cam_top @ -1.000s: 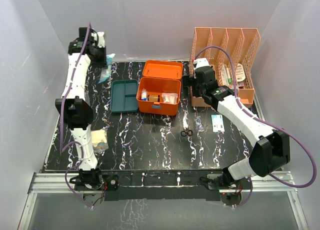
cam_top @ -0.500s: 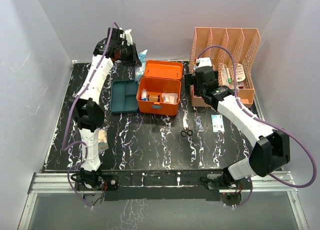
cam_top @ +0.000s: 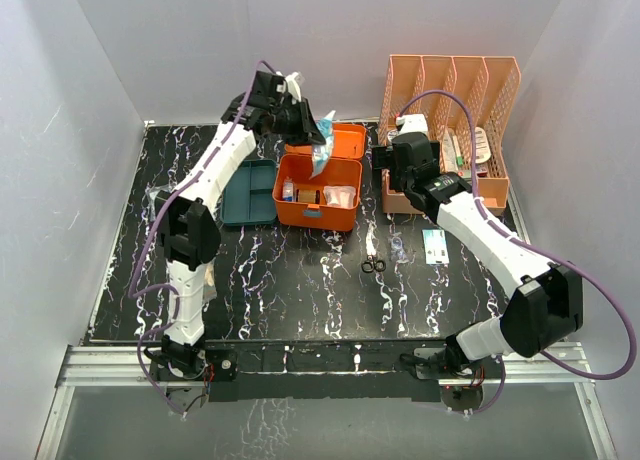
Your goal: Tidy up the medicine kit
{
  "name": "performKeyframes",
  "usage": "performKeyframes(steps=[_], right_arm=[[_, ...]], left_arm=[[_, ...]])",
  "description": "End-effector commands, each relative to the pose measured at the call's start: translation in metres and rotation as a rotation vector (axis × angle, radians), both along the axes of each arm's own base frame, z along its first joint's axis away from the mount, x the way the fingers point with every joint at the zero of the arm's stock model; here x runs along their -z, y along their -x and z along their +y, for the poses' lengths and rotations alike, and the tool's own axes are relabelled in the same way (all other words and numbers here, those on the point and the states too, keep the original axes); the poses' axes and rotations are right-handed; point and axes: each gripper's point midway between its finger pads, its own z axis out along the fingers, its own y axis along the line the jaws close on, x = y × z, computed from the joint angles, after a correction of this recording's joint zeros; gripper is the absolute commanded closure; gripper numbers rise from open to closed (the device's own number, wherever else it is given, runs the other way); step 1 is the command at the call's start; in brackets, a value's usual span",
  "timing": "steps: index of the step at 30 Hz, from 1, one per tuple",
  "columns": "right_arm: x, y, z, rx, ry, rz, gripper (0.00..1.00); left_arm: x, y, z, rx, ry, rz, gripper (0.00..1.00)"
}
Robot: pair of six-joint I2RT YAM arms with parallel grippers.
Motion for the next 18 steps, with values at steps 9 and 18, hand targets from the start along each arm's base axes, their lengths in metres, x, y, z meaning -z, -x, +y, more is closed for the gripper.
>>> performKeyframes(steps=[9, 18], right_arm=[[-0.017, 0.004, -0.006, 0.038, -0.023, -0.065, 0.02], [-0.014, 0.004, -0.007, 0.043, -0.016, -0.066, 0.02]], left_arm=[[-0.02, 0.054, -0.047, 0.062, 0.135, 0.052, 0.93], [0.006, 0.064, -0.051, 0.072, 0.108, 0.099, 0.94]])
